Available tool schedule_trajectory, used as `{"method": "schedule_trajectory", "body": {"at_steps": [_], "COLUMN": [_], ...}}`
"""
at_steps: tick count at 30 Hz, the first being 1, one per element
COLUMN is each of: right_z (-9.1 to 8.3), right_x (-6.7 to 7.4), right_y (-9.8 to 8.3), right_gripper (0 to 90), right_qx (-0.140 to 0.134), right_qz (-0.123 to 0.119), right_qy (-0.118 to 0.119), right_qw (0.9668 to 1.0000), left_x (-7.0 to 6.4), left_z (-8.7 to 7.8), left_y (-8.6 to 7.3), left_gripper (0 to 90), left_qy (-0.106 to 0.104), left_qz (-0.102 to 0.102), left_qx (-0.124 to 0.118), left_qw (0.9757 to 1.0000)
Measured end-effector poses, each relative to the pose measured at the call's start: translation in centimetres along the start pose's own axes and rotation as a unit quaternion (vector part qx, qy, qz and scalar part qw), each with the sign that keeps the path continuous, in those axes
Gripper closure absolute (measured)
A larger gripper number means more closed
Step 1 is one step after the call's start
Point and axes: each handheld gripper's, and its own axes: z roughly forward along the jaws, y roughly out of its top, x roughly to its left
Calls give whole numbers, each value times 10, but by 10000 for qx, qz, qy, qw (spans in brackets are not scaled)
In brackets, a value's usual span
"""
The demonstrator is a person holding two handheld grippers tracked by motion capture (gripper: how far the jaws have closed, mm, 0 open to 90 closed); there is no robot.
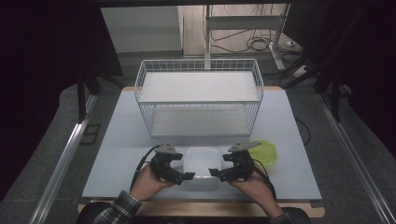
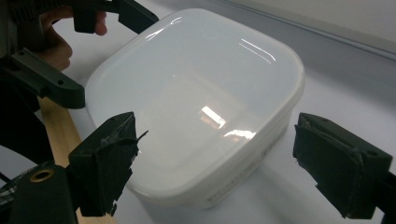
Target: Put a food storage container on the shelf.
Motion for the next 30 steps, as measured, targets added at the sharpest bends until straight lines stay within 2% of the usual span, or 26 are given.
{"method": "schedule_trajectory", "body": {"at_steps": [4, 6, 7, 8, 11, 13, 18, 19, 20, 21, 23, 26, 30], "right_z": [3, 1, -1, -2, -4, -8, -15, -16, -17, -19, -21, -22, -24], "right_x": [-1, -1, -1, 0, 1, 5, 9, 10, 11, 13, 15, 17, 14], "right_y": [3, 3, 3, 3, 3, 2, 0, -1, -1, -1, -1, -2, -4], "right_gripper": [173, 229, 255, 282, 325, 403, 509, 531, 559, 577, 599, 607, 633], "right_qx": [121, 149, 165, 164, 168, 157, 108, 92, 98, 94, 66, 62, 64], "right_qz": [209, 301, 338, 371, 468, 579, 697, 681, 717, 709, 676, 673, 894], "right_qy": [91, 63, 42, 31, 19, -75, -141, -152, -162, -169, -176, -196, -112], "right_qw": [9997, 9994, 9993, 9992, 9988, 9982, 9974, 9975, 9972, 9973, 9975, 9975, 9959], "left_x": [-1, -2, -2, -2, -5, -11, -17, -17, -17, -17, -19, -22, -21], "left_z": [-3, -5, -8, -9, -11, -14, -22, -23, -24, -24, -25, -26, -27], "left_y": [1, 1, 0, 1, 0, 0, -3, -4, -6, -8, -12, -10, -13], "left_gripper": [94, 156, 197, 235, 269, 297, 425, 448, 464, 469, 479, 497, 542], "left_qy": [73, 93, 212, 227, 294, 440, 556, 555, 329, 291, 321, 411, 302], "left_qz": [-25, -47, -116, -164, -199, -256, -419, -448, -655, -728, -739, -701, -880], "left_qx": [9, -4, -27, -7, 4, 38, -4, 2, 69, 55, -25, 18, -63], "left_qw": [10000, 9999, 9997, 9996, 9994, 9987, 9976, 9975, 9973, 9969, 9967, 9967, 9956]}}
